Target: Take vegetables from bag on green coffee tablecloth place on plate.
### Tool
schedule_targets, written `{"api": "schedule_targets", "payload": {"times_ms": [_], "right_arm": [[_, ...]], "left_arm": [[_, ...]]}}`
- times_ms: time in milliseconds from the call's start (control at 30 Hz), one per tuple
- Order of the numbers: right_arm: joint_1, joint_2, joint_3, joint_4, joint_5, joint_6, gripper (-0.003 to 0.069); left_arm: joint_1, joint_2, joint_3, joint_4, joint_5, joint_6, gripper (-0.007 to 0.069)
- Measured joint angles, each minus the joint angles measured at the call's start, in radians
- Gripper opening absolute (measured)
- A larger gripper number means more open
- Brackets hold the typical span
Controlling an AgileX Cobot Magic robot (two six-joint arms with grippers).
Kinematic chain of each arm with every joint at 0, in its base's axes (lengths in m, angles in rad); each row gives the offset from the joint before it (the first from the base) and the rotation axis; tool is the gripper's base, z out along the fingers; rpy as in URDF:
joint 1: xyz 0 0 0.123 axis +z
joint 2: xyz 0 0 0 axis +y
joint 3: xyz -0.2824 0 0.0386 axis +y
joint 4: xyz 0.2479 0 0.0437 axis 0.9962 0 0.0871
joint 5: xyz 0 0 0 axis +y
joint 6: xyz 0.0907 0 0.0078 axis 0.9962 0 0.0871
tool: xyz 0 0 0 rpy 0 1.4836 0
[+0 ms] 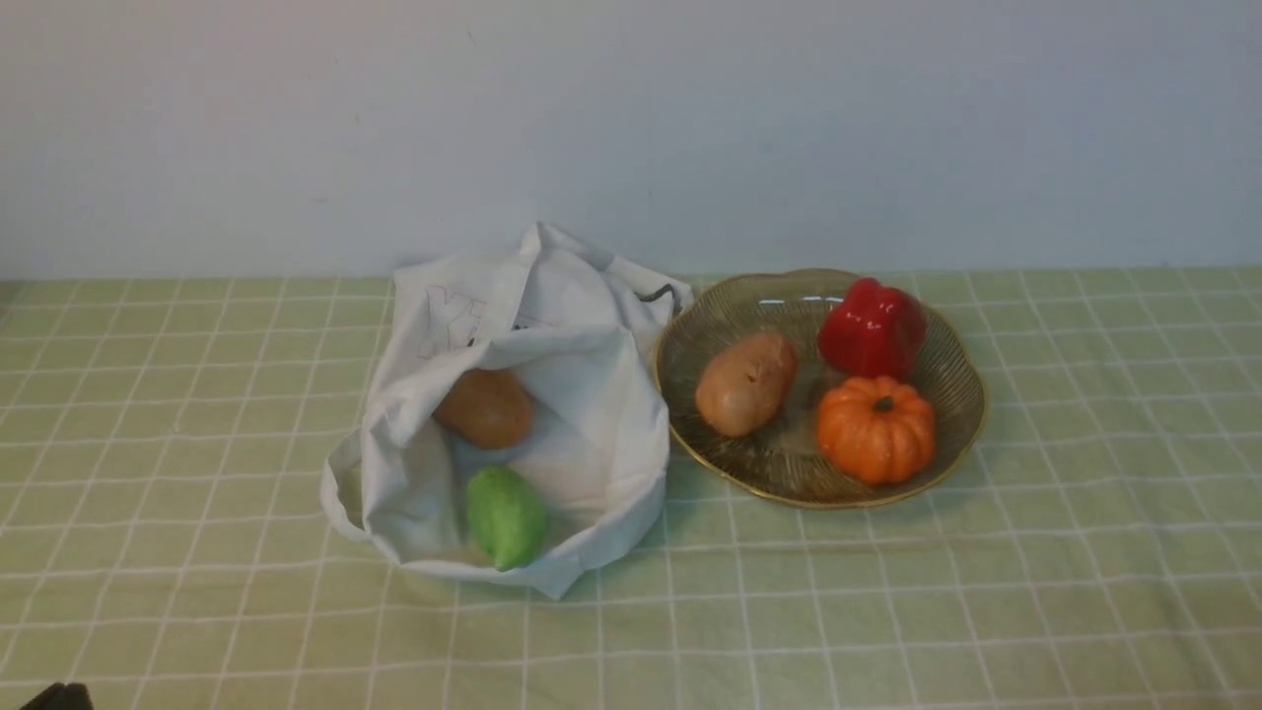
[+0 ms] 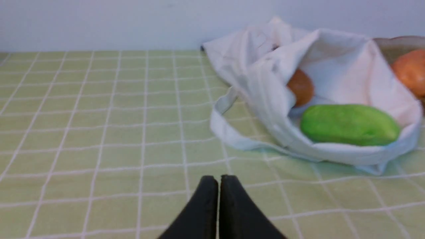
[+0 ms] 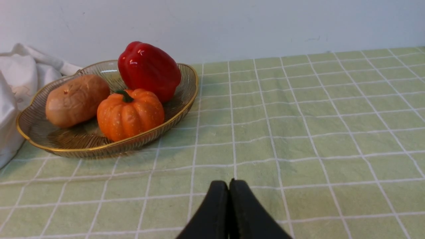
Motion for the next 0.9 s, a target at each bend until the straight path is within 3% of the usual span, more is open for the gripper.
{"api": "schedule_targets", "payload": {"times_ms": [200, 467, 900], "right_arm": [[0.000, 0.000, 0.000, 0.000, 0.000, 0.000, -0.0017], [0.000, 0.000, 0.000, 0.000, 0.000, 0.000, -0.0017], [0.000, 0.000, 0.000, 0.000, 0.000, 0.000, -0.0017]], "left_arm": [[0.031, 0.000, 0.017, 0.021, 0.005, -0.001, -0.0005], [-0.056, 0.000, 0.017, 0.035, 0.007, -0.001, -0.0005], [-0.059, 0.000, 0.017, 0.035, 0.007, -0.001, -0.0005]]}}
